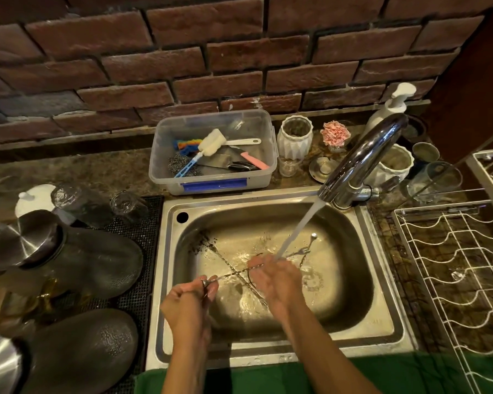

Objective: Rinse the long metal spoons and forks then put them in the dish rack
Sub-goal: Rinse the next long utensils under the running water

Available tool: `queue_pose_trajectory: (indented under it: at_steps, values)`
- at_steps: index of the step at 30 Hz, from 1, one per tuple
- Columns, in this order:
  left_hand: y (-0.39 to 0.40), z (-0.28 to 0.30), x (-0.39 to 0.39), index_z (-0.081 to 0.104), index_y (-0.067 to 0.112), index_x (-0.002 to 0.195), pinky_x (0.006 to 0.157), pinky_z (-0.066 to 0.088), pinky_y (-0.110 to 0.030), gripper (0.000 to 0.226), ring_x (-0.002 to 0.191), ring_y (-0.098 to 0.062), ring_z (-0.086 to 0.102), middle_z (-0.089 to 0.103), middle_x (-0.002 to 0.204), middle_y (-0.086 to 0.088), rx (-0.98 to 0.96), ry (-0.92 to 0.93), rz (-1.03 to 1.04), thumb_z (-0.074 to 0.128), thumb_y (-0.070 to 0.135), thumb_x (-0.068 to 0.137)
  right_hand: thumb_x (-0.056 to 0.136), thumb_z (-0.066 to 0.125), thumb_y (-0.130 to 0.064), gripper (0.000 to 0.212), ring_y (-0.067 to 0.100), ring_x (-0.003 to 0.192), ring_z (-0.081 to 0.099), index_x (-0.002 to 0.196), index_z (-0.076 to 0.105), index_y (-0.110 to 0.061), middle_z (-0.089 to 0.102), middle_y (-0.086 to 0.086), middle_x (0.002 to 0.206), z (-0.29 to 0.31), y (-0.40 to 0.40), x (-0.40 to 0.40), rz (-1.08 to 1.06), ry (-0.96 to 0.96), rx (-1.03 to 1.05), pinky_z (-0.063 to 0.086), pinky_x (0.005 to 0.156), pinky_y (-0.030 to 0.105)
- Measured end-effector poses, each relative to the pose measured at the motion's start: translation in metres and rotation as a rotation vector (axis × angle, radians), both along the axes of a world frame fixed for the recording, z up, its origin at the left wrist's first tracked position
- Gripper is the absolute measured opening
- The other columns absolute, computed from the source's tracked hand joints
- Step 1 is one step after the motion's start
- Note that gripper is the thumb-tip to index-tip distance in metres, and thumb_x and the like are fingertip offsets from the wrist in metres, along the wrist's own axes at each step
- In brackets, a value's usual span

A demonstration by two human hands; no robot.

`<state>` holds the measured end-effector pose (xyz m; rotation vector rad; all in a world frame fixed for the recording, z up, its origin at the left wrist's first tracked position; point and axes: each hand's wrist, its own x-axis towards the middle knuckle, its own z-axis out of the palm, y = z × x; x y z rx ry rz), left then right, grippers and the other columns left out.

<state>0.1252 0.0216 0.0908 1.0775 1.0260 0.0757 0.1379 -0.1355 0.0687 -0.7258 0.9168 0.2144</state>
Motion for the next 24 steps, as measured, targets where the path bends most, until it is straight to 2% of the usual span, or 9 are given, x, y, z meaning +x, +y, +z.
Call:
queue_pose_trajectory:
  at_steps: [3, 6, 9, 12, 15, 16, 18, 22, 24]
  values:
    - [0.01, 0.01, -0.008, 0.051, 0.004, 0.073, 0.061, 0.062, -0.025, 0.029, 0.078, -0.028, 0.068, 0.064, 0.094, -0.027, 0.009, 0.005, 0.06, 0.05, -0.021, 0.089, 0.096, 0.058, 0.002, 0.024, 0.032, 0.088, 0.076, 0.116, 0.058, 0.015, 0.073, 0.027, 0.102, 0.004, -0.003, 0.001, 0.047, -0.013, 0.002, 0.062, 0.071, 0.034]
    - [0.024, 0.021, -0.018, 0.05, 0.004, 0.074, 0.069, 0.06, -0.028, 0.028, 0.063, -0.018, 0.073, 0.065, 0.086, -0.021, 0.027, 0.018, 0.091, 0.052, -0.018, 0.091, 0.094, 0.05, 0.014, 0.014, 0.033, 0.078, 0.07, 0.106, 0.057, 0.012, 0.066, 0.028, 0.099, 0.003, -0.014, 0.007, -0.06, -0.012, 0.014, 0.064, 0.074, 0.041]
    - [0.023, 0.025, -0.026, 0.045, 0.007, 0.071, 0.073, 0.058, -0.032, 0.033, 0.054, -0.014, 0.072, 0.068, 0.063, -0.011, 0.023, -0.008, 0.108, 0.049, -0.018, 0.093, 0.105, 0.046, -0.01, 0.023, 0.039, 0.09, 0.073, 0.112, 0.058, 0.009, 0.069, 0.033, 0.1, 0.004, -0.008, 0.004, -0.024, -0.002, -0.018, 0.065, 0.068, 0.042]
    - [0.024, 0.026, -0.03, 0.046, 0.006, 0.07, 0.074, 0.058, -0.034, 0.033, 0.052, -0.011, 0.071, 0.067, 0.063, -0.008, 0.034, -0.02, 0.143, 0.049, -0.017, 0.094, 0.107, 0.041, -0.027, 0.033, 0.037, 0.08, 0.075, 0.108, 0.057, 0.002, 0.072, 0.029, 0.085, 0.003, -0.008, 0.006, -0.08, 0.05, 0.015, 0.063, 0.056, 0.037]
    - [0.028, 0.025, -0.031, 0.047, 0.005, 0.071, 0.074, 0.059, -0.033, 0.031, 0.055, -0.012, 0.072, 0.07, 0.061, -0.009, 0.037, -0.051, 0.171, 0.05, -0.017, 0.093, 0.104, 0.043, -0.001, 0.022, 0.04, 0.085, 0.072, 0.108, 0.058, 0.014, 0.067, 0.033, 0.097, 0.001, -0.008, 0.009, -0.121, 0.016, 0.042, 0.064, 0.072, 0.046]
    - [0.029, 0.024, -0.031, 0.048, 0.005, 0.071, 0.074, 0.059, -0.033, 0.031, 0.055, -0.013, 0.073, 0.071, 0.057, -0.007, 0.04, -0.059, 0.175, 0.05, -0.017, 0.093, 0.101, 0.045, 0.005, 0.017, 0.039, 0.083, 0.073, 0.106, 0.059, 0.013, 0.066, 0.034, 0.1, 0.001, -0.008, 0.009, -0.133, 0.009, 0.037, 0.064, 0.07, 0.045]
    - [0.027, 0.023, -0.031, 0.048, 0.005, 0.071, 0.073, 0.06, -0.032, 0.032, 0.062, -0.017, 0.074, 0.072, 0.067, -0.012, 0.042, -0.068, 0.172, 0.049, -0.018, 0.093, 0.101, 0.049, 0.003, 0.014, 0.034, 0.077, 0.076, 0.104, 0.06, 0.011, 0.068, 0.033, 0.1, -0.001, -0.009, 0.011, -0.154, 0.011, 0.013, 0.063, 0.063, 0.036]
    - [0.015, 0.021, -0.032, 0.047, 0.005, 0.073, 0.075, 0.06, -0.03, 0.032, 0.09, -0.035, 0.066, 0.061, 0.102, -0.032, 0.095, -0.059, 0.116, 0.047, -0.018, 0.094, 0.105, 0.048, -0.024, 0.034, 0.031, 0.094, 0.07, 0.117, 0.056, 0.007, 0.065, 0.021, 0.101, -0.003, -0.013, 0.017, -0.243, 0.071, 0.062, 0.06, 0.087, 0.045]
    - [0.014, 0.021, -0.031, 0.047, 0.006, 0.074, 0.076, 0.06, -0.031, 0.031, 0.092, -0.036, 0.065, 0.061, 0.105, -0.032, 0.103, -0.056, 0.114, 0.047, -0.017, 0.095, 0.104, 0.05, -0.017, 0.028, 0.03, 0.079, 0.073, 0.106, 0.06, 0.009, 0.067, 0.024, 0.095, -0.001, -0.016, 0.018, -0.206, 0.085, 0.016, 0.064, 0.07, 0.04]
